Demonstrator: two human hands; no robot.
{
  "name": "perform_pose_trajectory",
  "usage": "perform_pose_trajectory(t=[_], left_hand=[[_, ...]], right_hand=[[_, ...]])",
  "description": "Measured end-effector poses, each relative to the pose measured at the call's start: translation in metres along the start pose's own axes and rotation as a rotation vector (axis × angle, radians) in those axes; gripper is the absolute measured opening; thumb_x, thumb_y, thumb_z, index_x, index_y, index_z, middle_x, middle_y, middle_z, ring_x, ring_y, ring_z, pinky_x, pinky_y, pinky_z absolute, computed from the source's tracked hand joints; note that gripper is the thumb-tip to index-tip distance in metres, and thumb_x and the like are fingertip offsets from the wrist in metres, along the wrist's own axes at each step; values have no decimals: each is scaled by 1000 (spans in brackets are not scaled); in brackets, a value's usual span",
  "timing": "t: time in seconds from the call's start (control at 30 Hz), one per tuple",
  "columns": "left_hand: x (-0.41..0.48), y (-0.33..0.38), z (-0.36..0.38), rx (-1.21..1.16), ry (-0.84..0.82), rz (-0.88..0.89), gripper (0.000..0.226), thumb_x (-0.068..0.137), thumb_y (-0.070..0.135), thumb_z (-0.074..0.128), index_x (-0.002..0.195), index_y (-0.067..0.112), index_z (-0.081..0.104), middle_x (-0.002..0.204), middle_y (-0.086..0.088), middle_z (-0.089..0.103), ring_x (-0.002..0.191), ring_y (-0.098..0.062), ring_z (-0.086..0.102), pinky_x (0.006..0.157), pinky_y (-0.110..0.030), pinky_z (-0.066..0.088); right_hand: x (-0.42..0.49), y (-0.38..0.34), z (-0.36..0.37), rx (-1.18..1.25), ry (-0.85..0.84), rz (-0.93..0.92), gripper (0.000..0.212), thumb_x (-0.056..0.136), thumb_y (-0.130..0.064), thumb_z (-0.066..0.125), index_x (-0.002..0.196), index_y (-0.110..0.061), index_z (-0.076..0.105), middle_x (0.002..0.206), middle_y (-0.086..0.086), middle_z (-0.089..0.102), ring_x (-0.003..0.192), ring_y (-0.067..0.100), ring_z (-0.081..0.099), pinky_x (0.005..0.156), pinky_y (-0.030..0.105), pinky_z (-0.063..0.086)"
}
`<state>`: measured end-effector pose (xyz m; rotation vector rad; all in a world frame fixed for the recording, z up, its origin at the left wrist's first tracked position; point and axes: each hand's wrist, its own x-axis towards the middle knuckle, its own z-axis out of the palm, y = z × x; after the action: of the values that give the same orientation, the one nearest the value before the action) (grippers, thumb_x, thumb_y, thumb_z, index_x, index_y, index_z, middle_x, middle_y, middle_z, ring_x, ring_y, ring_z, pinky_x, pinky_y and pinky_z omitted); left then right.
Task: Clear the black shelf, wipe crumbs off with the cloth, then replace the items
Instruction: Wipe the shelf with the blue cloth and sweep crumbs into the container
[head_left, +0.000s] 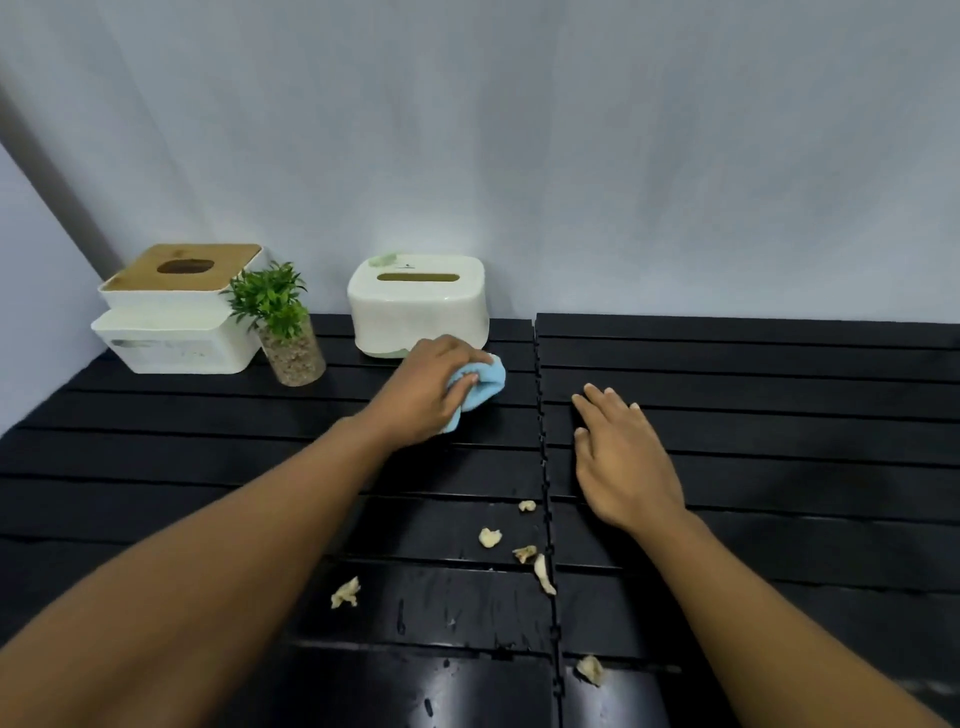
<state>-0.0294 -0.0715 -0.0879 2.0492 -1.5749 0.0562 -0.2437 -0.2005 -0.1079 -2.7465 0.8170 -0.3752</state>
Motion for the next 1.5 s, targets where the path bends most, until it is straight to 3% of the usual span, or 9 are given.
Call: perform_pose_trajectory(t=[0.13, 0.53, 0.67, 0.77, 1.0, 1.17, 1.3, 1.37, 1.5], left_hand=[[18, -1, 35, 55, -125, 13, 28, 95, 29, 48, 120, 22, 58, 118, -2, 57, 108, -21, 48, 96, -41, 39], [-79, 67, 1, -152, -370, 279, 27, 97, 25, 47, 120, 27, 60, 124, 3, 53, 118, -9, 44, 100, -19, 32], [-51, 60, -10, -304, -101, 30, 24, 92, 18, 53, 114, 21, 64, 113, 5, 62, 105, -5, 56, 92, -24, 43], [-10, 41, -6, -238, 40, -101, 22, 93, 15, 50, 108, 14, 66, 108, -1, 65, 100, -13, 58, 87, -24, 42], [15, 14, 51, 34, -50, -59, 26, 93, 28, 50, 117, 24, 60, 115, 1, 59, 106, -23, 50, 92, -44, 41], [-22, 36, 34, 16, -87, 107, 24, 92, 23, 55, 115, 22, 64, 116, 0, 61, 106, -20, 50, 92, -27, 35], [-68, 60, 8, -64, -271, 217, 26, 92, 24, 53, 115, 26, 64, 119, 3, 59, 111, -14, 48, 95, -25, 36], [-77, 56, -12, -75, -306, 167, 24, 94, 26, 52, 115, 28, 64, 118, 7, 59, 109, -8, 50, 94, -25, 39], [-95, 14, -66, -151, 10, -164, 23, 92, 20, 54, 112, 21, 66, 113, 3, 64, 104, -13, 58, 88, -29, 43]], right_hand=[[2, 2, 2, -20, 2, -11, 49, 100, -25, 27, 148, -15, 28, 157, 1, 23, 146, 17, 13, 120, 33, 4], [-2, -3, -3, -17, -43, 5, 49, 100, -23, 27, 148, -14, 28, 157, 2, 24, 146, 17, 14, 120, 34, 6], [0, -3, -5, -14, -36, 3, 49, 100, -22, 27, 148, -14, 29, 157, 1, 23, 146, 17, 14, 120, 33, 5], [-3, -4, -3, -15, -31, 10, 48, 100, -23, 27, 148, -14, 29, 157, 0, 23, 146, 16, 14, 120, 33, 6], [2, -2, 3, -26, 1, 35, 49, 99, -25, 28, 147, -14, 29, 158, 2, 21, 146, 16, 11, 120, 33, 5], [-2, -4, 3, -90, 44, 173, 50, 97, -28, 28, 145, -16, 33, 156, 5, 27, 145, 22, 16, 120, 42, 6], [-5, -8, -5, -95, -10, 167, 50, 97, -26, 28, 145, -13, 32, 156, 7, 26, 145, 25, 17, 119, 45, 11], [-5, -13, -10, -131, -29, 134, 49, 97, -25, 31, 144, -13, 33, 155, 9, 28, 145, 25, 18, 118, 47, 10], [-10, -50, -15, -45, -79, -61, 44, 95, -18, 37, 138, -14, 45, 148, 8, 39, 142, 24, 25, 117, 43, 15]])
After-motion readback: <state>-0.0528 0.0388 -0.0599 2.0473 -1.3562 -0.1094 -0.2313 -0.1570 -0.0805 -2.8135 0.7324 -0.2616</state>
